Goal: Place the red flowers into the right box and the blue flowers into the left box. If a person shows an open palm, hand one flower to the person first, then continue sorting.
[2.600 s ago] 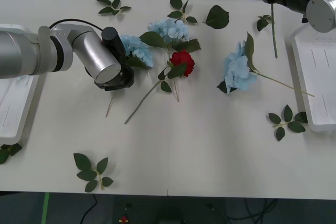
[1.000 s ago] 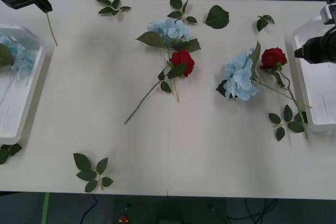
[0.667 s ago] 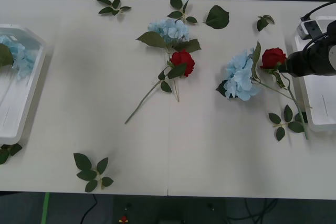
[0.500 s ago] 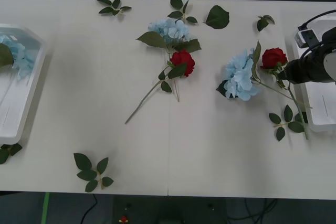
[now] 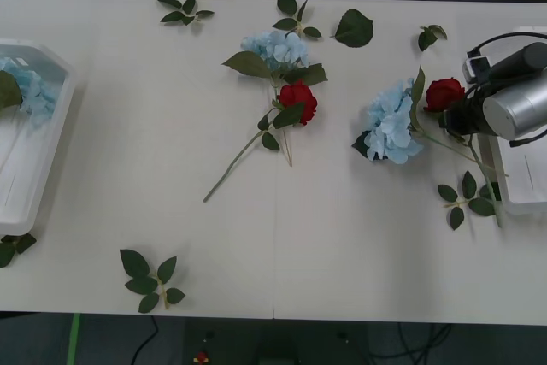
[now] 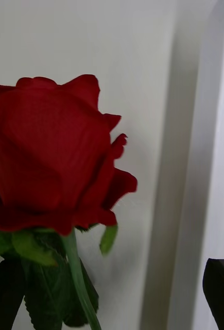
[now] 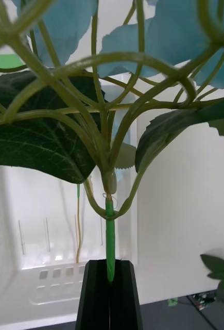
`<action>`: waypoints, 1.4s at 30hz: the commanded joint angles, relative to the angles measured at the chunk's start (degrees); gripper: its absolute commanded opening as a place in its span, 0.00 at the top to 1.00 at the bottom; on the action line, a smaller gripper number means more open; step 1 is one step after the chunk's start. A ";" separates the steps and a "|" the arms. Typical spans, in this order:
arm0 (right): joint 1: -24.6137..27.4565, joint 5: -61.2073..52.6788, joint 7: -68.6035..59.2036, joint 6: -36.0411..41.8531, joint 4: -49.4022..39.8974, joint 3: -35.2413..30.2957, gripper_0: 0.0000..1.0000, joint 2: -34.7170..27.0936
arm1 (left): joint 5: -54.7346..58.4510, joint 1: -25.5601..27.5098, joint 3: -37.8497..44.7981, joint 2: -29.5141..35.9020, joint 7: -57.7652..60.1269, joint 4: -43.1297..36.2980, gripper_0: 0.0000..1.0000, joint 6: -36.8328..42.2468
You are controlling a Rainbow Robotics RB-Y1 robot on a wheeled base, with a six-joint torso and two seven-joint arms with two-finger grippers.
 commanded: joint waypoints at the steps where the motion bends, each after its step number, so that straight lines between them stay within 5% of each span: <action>1: -3.56 1.00 -0.80 -3.26 3.56 1.21 0.00 3.24 | 6.84 4.25 1.11 0.55 -5.72 0.86 1.00 -3.61; 9: -3.56 1.09 -1.68 -5.99 5.41 2.79 0.04 4.48 | 14.57 12.69 1.11 0.55 -15.47 0.86 1.00 -8.27; 11: -3.56 1.09 -2.21 -6.16 5.41 3.23 0.87 4.48 | 14.84 14.01 1.11 0.55 -17.32 0.86 1.00 -9.32; 12: -3.56 1.00 -2.56 -6.34 5.41 3.32 1.00 4.48 | 14.93 14.80 1.11 0.55 -18.28 0.78 1.00 -10.11; 29: -3.65 2.40 -3.35 -7.39 5.41 3.67 1.00 4.48 | 32.06 28.86 1.11 -1.39 -23.43 0.78 1.00 -22.50; 42: -3.91 1.44 -2.74 -7.92 -2.24 -3.18 1.00 0.43 | 33.29 30.79 1.02 -3.58 -23.43 0.78 1.00 -29.36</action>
